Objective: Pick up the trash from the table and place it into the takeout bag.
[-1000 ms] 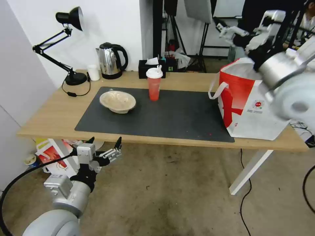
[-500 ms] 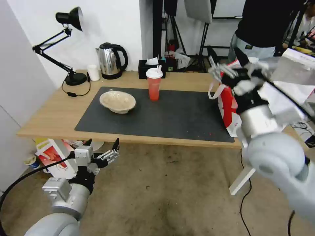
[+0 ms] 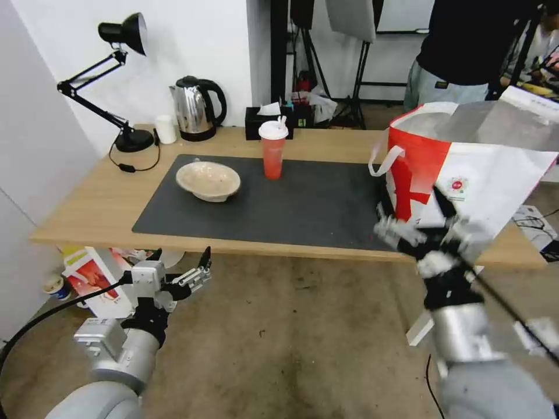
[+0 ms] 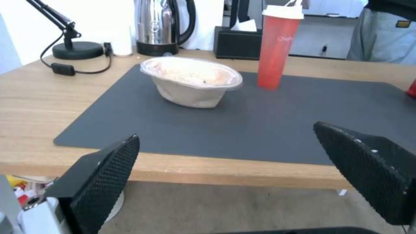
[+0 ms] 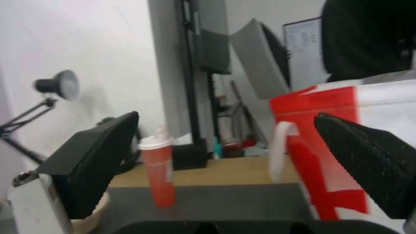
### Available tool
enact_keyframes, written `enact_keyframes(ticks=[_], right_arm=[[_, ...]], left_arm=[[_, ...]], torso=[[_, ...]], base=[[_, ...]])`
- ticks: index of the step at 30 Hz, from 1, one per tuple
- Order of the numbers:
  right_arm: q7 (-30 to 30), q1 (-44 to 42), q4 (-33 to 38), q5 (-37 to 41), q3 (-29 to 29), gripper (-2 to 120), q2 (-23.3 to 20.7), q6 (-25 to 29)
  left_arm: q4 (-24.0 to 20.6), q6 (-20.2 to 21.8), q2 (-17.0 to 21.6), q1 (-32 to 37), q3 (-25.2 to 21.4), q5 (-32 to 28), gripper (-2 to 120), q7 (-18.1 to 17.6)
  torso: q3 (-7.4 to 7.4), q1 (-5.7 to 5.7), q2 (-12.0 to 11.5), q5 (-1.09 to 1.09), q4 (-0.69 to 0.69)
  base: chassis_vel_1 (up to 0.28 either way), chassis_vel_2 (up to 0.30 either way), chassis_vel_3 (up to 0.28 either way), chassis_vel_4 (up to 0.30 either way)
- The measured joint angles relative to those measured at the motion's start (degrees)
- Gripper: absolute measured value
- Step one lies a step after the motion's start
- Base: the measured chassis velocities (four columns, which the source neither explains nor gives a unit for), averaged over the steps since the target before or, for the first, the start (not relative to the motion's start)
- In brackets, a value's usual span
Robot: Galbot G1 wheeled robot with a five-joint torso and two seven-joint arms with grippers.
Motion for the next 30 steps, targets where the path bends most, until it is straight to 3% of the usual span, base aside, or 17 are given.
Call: enact_keyframes(ticks=[6,16,30], right_arm=[[6.7,-2.3,-0.1,-3.1,-2.4,100,0.5,-2.7],[14.5,-2.7,-1.4,-1.8,-6.3,100,0.7,-8.8],[16.6,-3.8,-3.1,-0.6,-9.3,100,0.9,-11.6]], left_arm=[[0.0,-0.1,-0.4,0.7,0.0,0.5,100,0.0],[0.0,-0.1,-0.2,0.9,-0.1,0.6,100,0.0],[-0.1,-0.1,0.0,0.5,-0.1,0.6,100,0.0]], torso=[[0.00,0.01,0.0,0.01,-0.01],[0.01,0.01,0.0,0.01,-0.01],[0.01,0.01,0.0,0.00,-0.01]], base=[[0.000,0.000,0.000,0.000],[0.000,0.000,0.000,0.000],[0.000,0.000,0.000,0.000]])
